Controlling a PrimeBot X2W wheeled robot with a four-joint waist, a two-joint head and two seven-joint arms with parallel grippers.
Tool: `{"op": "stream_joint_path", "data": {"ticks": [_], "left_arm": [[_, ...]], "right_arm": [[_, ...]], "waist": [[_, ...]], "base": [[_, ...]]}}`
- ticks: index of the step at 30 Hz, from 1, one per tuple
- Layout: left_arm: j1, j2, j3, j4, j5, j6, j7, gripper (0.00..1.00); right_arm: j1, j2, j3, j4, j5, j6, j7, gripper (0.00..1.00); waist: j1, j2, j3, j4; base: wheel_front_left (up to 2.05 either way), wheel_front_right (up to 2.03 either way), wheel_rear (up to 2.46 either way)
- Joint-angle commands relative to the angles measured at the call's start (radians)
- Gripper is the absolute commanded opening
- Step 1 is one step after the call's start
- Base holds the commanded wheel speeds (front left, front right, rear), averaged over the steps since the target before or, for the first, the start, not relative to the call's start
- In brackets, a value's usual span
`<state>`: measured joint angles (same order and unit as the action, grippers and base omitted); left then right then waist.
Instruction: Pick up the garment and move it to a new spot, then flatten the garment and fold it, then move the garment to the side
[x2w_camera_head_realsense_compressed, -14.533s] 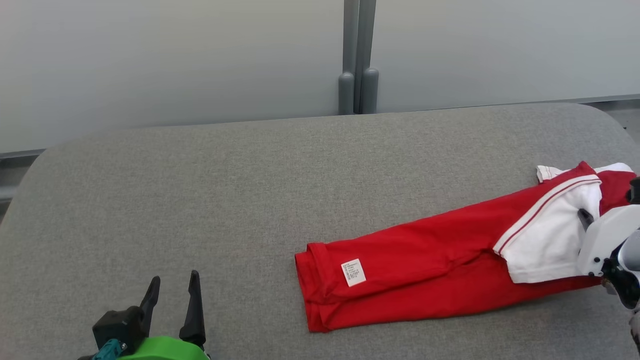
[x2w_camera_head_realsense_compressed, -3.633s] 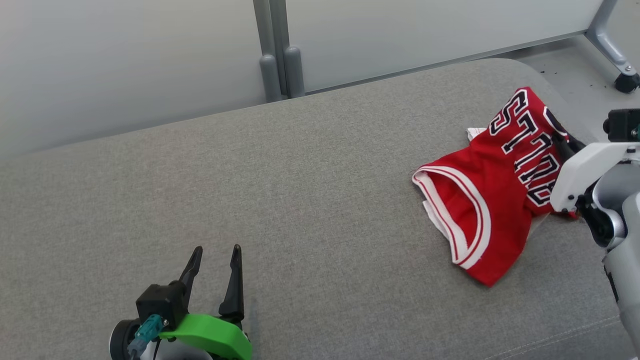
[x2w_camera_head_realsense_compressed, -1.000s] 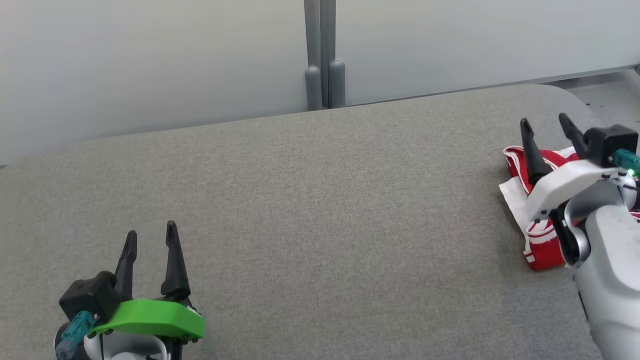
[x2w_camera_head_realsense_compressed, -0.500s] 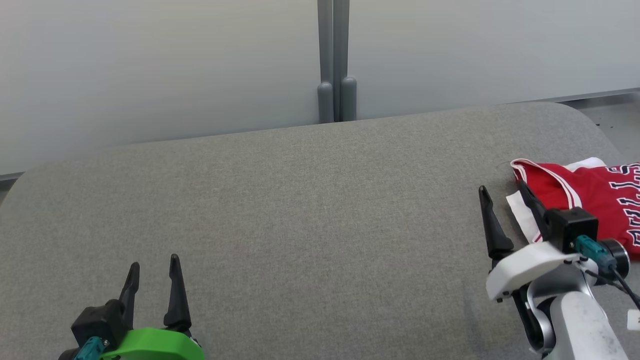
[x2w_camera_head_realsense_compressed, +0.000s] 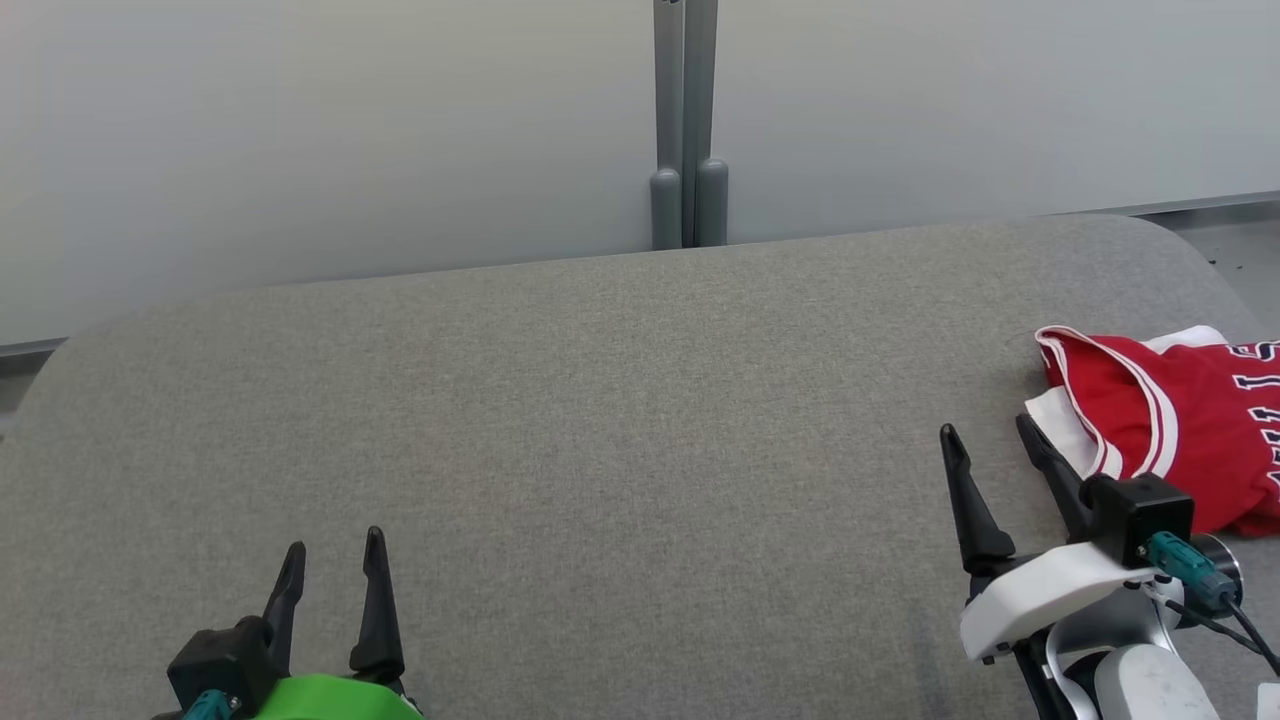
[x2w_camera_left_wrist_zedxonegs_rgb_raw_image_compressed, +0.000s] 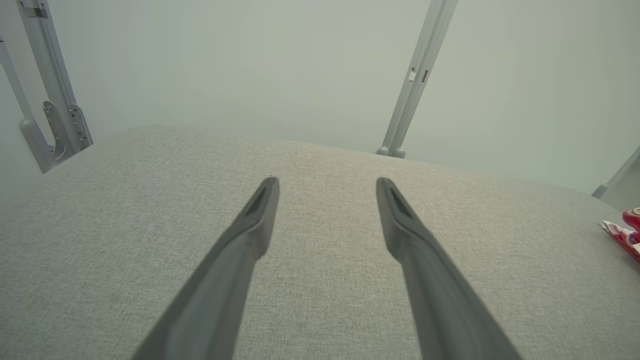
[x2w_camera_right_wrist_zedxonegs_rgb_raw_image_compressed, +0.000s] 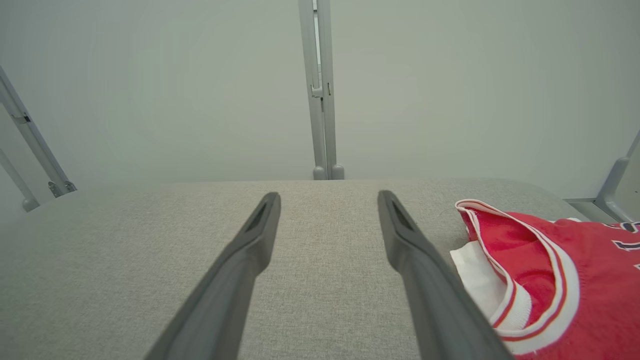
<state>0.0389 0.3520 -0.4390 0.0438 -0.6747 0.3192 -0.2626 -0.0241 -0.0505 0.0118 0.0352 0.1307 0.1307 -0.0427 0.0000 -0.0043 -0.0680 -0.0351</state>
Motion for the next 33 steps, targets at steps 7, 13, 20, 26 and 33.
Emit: {"op": "stream_joint_path", "data": {"ticks": [7, 13, 20, 26, 33], "left_arm": [[0.013, -0.007, 0.002, 0.007, 0.018, -0.015, -0.003, 1.0], [0.011, -0.008, 0.007, 0.006, 0.026, -0.02, -0.003, 1.0], [0.012, -0.032, 0.003, 0.035, 0.005, -0.024, 0.011, 0.0], [0.004, -0.051, 0.048, 0.042, -0.079, -0.059, 0.038, 0.0], [-0.008, -0.072, 0.096, 0.055, -0.168, -0.098, 0.069, 0.0]], "right_arm": [[0.013, -0.001, 0.009, -0.013, 0.009, 0.0, 0.001, 1.0], [0.014, -0.001, 0.004, -0.02, 0.008, 0.0, 0.004, 1.0], [0.02, 0.006, 0.006, 0.02, 0.021, 0.0, 0.004, 0.0], [0.012, 0.004, -0.001, 0.033, 0.146, 0.0, 0.016, 0.0], [0.003, 0.002, -0.01, 0.048, 0.28, 0.0, 0.028, 0.0]], "waist": [[0.0, 0.0043, 0.0, 0.004], [0.0, 0.0043, 0.001, 0.006], [0.0, 0.0, 0.003, 0.007], [0.0, 0.0002, 0.006, 0.008], [0.0, 0.0004, 0.01, 0.01]], "base": [[0.0, 0.0, 0.0], [0.0, 0.0, 0.0], [0.0, 0.0, 0.0], [0.0, 0.0, 0.0], [0.0, 0.0, 0.0]]}}
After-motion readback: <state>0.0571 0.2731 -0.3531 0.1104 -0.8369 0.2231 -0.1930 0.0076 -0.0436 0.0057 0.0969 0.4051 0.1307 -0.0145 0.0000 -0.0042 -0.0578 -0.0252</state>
